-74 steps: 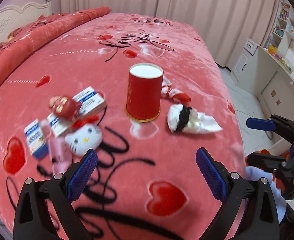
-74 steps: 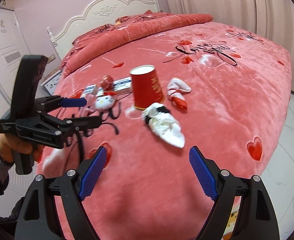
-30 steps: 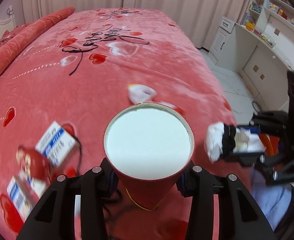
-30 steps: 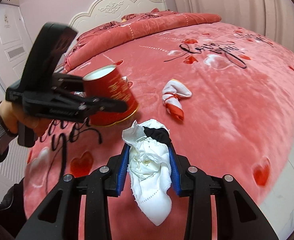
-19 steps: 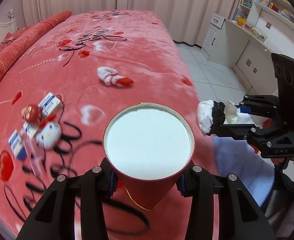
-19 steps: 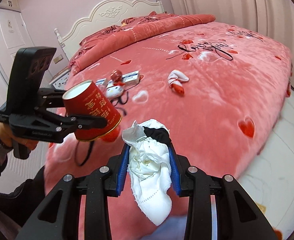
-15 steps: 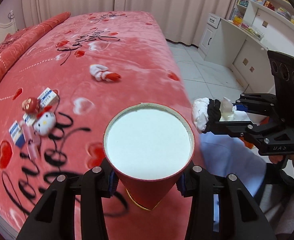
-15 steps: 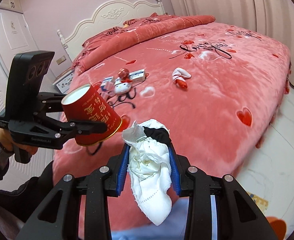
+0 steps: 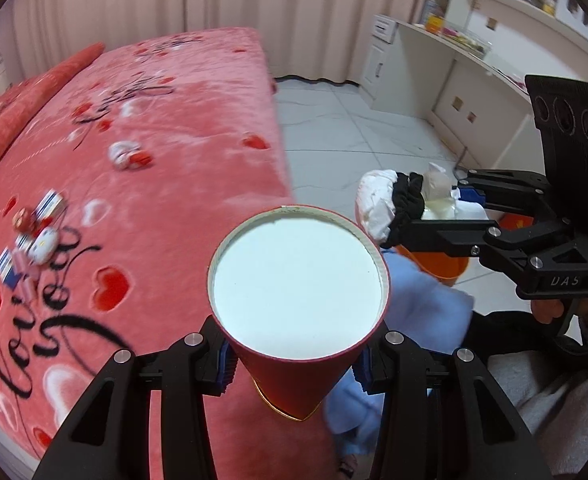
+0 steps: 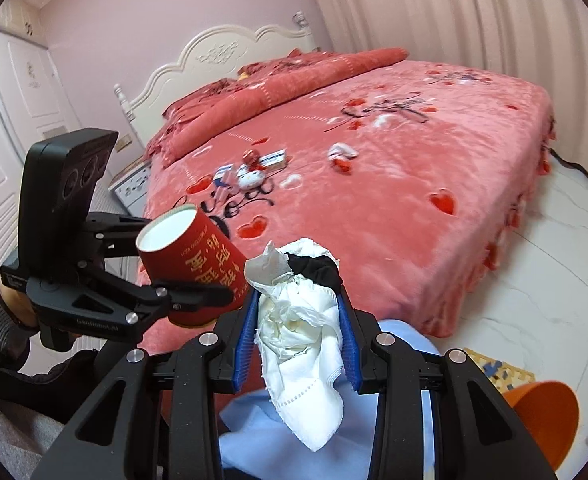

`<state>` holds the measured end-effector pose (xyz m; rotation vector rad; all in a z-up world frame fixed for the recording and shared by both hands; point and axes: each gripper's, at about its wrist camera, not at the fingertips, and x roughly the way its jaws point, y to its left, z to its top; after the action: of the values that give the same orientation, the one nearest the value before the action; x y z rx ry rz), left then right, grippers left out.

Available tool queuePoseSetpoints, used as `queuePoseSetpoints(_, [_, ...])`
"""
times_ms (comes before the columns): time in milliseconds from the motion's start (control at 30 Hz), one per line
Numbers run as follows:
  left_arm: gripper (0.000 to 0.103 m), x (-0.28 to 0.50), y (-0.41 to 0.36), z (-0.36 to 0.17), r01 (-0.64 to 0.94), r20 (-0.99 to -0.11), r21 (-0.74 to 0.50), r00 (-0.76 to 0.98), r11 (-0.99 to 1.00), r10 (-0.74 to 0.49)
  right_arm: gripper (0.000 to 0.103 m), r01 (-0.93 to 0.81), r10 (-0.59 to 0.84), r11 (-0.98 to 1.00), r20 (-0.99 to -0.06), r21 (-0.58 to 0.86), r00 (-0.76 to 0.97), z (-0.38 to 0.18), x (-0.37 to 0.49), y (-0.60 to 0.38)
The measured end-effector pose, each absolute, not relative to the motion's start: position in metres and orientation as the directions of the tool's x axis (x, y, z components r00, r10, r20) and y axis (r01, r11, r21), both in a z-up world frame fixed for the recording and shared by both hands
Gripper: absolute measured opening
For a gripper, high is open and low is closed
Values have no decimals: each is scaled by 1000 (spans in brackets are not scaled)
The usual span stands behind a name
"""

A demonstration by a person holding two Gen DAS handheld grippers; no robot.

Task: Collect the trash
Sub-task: 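Carry the red cup and white tissue over the orange bin with both tools, then open right tool dropping the tissue while left tool drops the red cup into the bin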

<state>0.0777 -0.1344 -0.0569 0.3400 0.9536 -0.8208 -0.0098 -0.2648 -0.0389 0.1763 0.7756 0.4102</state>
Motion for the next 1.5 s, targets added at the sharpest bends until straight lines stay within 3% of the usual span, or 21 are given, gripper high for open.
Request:
queuePoseSetpoints(533, [47, 54, -275, -62, 909, -830, -67, 178, 411, -529, 37, -18, 221, 950, -629, 312, 746, -39, -85, -402])
queuePoseSetpoints(933, [47, 40, -381, -92, 965, -849, -123, 19, 233, -528, 37, 285, 10, 908, -697, 306, 717, -83, -140, -524])
queuePoseSetpoints(1233, [47, 38, -420, -119, 973, -877, -150, -49, 176, -478, 38, 377, -10, 869, -752, 319, 659, -136, -145, -564])
queuePoseSetpoints(1333, [47, 40, -429, -126, 971, -884, -160, -61, 177, -463, 41, 401, -21, 862, -767, 311, 641, -147, -140, -571])
queuePoseSetpoints(1400, [47, 42, -435, -128, 970, -887, -167, -71, 175, -456, 56, 423, -36, 855, -778, 301, 627, -151, -135, -573])
queuePoseSetpoints(1500, [47, 43, -442, -133, 970, -892, -174, -81, 170, -445, 59, 442, -55, 847, -778, 296, 626, -154, -138, -577])
